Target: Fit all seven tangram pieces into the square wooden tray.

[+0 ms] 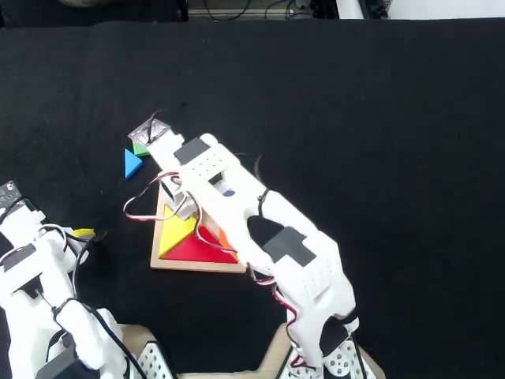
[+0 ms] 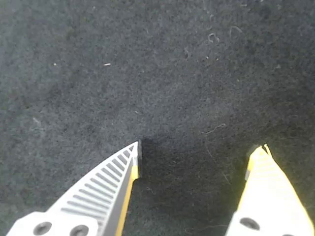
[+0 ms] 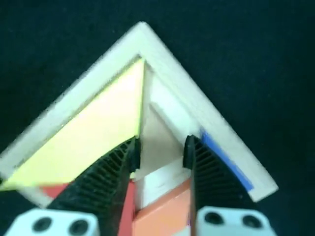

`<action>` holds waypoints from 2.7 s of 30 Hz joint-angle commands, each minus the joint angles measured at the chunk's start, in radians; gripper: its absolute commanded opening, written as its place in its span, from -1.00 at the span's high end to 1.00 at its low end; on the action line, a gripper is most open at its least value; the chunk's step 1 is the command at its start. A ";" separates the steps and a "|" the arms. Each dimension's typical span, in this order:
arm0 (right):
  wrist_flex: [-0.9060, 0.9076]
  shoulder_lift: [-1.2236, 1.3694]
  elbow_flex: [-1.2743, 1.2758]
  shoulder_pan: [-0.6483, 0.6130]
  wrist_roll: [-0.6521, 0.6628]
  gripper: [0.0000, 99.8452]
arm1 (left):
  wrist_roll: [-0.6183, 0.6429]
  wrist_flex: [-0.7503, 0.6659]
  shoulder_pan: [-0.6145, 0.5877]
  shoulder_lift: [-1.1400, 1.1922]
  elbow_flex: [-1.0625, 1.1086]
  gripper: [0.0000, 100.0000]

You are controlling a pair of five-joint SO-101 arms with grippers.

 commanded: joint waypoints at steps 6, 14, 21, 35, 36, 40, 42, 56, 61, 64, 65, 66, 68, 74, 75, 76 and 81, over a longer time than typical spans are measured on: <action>0.012 0.008 0.021 0.040 0.038 0.70 | 0.002 -0.006 -0.001 -0.021 -0.007 0.32; 0.006 0.008 0.022 0.040 0.043 0.84 | 0.002 -0.006 -0.001 -0.021 -0.007 0.32; 0.012 -0.001 -0.012 0.043 0.046 0.98 | 0.002 -0.006 -0.001 -0.021 -0.007 0.32; 0.114 -0.163 -0.028 0.043 0.258 0.98 | 0.002 -0.006 -0.001 -0.021 -0.007 0.32; 0.132 -0.186 -0.024 0.043 0.278 0.98 | 0.002 -0.006 -0.001 -0.021 -0.007 0.32; 0.199 -0.303 -0.015 0.046 0.399 0.98 | 0.002 -0.006 -0.001 -0.021 -0.007 0.32; 0.235 -0.354 -0.015 0.046 0.516 0.98 | 0.002 -0.006 -0.001 -0.021 -0.007 0.32; 0.071 -0.397 0.194 0.066 0.784 0.98 | 0.002 -0.006 -0.001 -0.021 -0.007 0.32; 0.032 -0.397 0.225 0.049 0.904 0.98 | 0.002 -0.008 -0.001 -0.021 -0.007 0.32; 0.032 -0.394 0.225 0.049 0.965 0.98 | 0.002 -0.008 -0.001 -0.021 -0.007 0.32; 0.032 -0.389 0.226 0.051 0.984 0.98 | 0.002 -0.008 -0.001 -0.021 -0.007 0.32; 0.031 -0.386 0.231 0.051 0.994 0.98 | 0.002 -0.009 -0.001 -0.021 -0.007 0.32; -0.011 -0.386 0.259 0.051 0.979 0.98 | 0.002 -0.009 -0.001 -0.021 -0.008 0.32; -0.098 -0.389 0.320 0.052 0.870 0.84 | 0.002 -0.009 -0.001 -0.021 -0.008 0.32; -0.100 -0.390 0.323 0.054 0.853 0.74 | 0.002 -0.009 -0.001 -0.021 -0.008 0.32; -0.101 -0.390 0.323 0.055 0.842 0.64 | 0.002 -0.009 -0.001 -0.021 -0.008 0.32; -0.103 -0.390 0.318 0.092 0.841 0.47 | 0.002 -0.008 -0.001 -0.021 -0.008 0.32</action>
